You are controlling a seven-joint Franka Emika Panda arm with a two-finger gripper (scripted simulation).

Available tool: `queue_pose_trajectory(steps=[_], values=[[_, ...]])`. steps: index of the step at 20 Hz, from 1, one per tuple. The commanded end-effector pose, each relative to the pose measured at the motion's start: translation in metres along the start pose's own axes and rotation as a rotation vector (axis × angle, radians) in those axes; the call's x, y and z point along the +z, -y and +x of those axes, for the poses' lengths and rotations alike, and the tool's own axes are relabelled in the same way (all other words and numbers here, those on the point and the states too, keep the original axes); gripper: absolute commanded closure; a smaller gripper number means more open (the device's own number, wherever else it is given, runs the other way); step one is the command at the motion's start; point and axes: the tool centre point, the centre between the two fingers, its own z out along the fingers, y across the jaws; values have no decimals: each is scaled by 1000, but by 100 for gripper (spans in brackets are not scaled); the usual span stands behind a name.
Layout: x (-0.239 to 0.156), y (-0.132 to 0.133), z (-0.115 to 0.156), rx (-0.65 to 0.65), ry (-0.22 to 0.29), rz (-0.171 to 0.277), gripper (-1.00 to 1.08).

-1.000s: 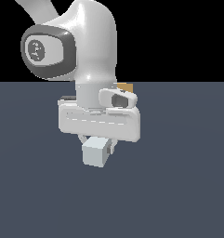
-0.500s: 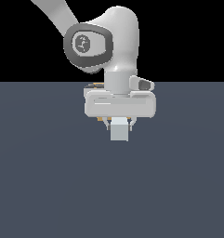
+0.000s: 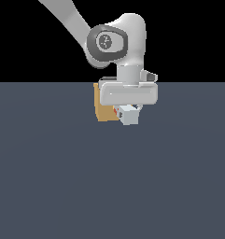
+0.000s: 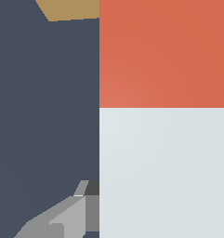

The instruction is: Insert the peg into the horizontal hole in a box.

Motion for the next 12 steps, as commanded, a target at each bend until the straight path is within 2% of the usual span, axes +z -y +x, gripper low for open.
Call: queue_pose_trajectory(steps=[1, 6, 12], values=[[-6, -7, 11, -32, 0, -4, 108], [-9, -13, 24, -65, 0, -4, 108], [-6, -12, 25, -68, 0, 1, 108]])
